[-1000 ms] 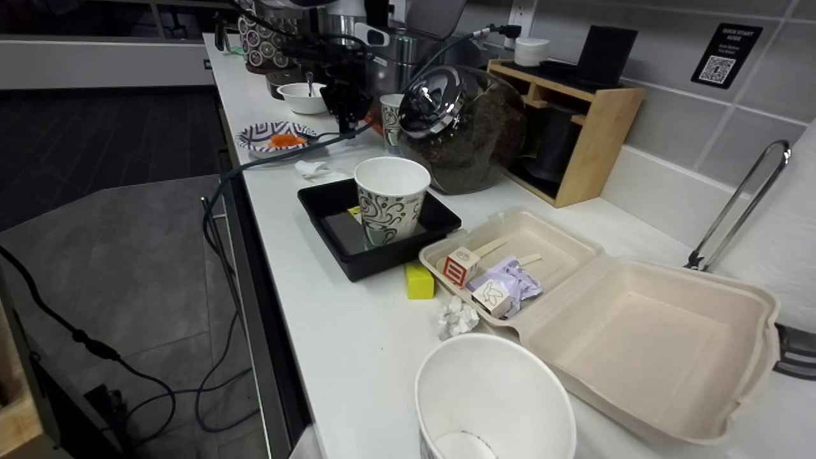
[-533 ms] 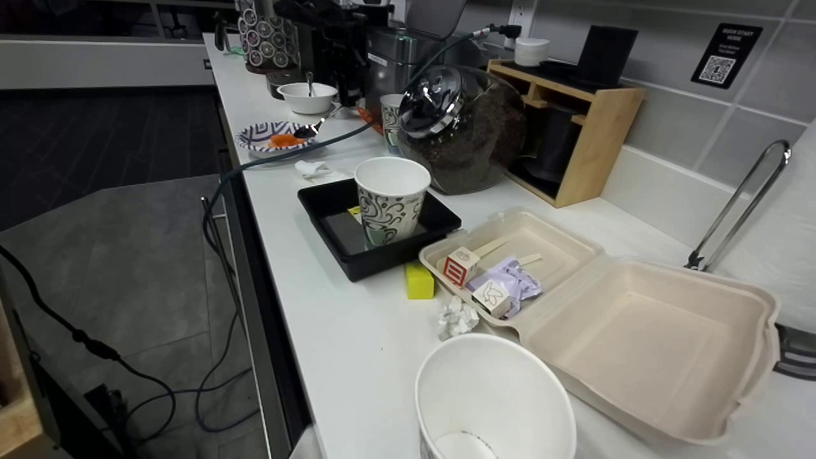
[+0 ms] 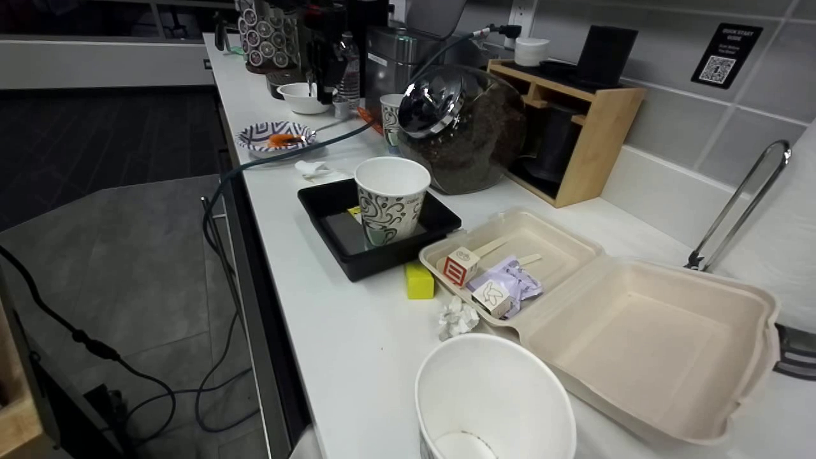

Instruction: Put the silver spoon in the black and white bowl.

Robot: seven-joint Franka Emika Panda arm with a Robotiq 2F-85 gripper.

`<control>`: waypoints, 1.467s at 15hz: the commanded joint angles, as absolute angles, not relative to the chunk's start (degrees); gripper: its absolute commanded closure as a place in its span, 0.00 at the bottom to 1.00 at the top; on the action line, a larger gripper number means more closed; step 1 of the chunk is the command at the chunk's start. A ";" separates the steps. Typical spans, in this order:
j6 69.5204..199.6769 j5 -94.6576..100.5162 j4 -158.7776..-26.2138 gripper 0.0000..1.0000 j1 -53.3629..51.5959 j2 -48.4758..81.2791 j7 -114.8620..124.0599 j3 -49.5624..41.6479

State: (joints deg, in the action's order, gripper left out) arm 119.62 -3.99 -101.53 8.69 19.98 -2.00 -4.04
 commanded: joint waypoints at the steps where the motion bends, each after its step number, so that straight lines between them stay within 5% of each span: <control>1: 116.10 -4.99 -106.41 0.95 8.58 16.84 0.11 -4.93; 7: 113.96 -6.70 -109.07 0.95 8.85 16.24 -0.14 -5.18; 8: 115.22 -8.02 -109.60 0.70 9.04 16.10 -0.82 -4.94; 9: 115.95 -9.58 -109.89 0.56 9.16 16.03 -1.51 -4.68; 16: 123.59 -17.61 -110.04 0.05 9.55 18.64 -6.22 -3.85; 22: 128.42 -18.96 -110.60 0.00 9.62 20.83 -6.41 -2.91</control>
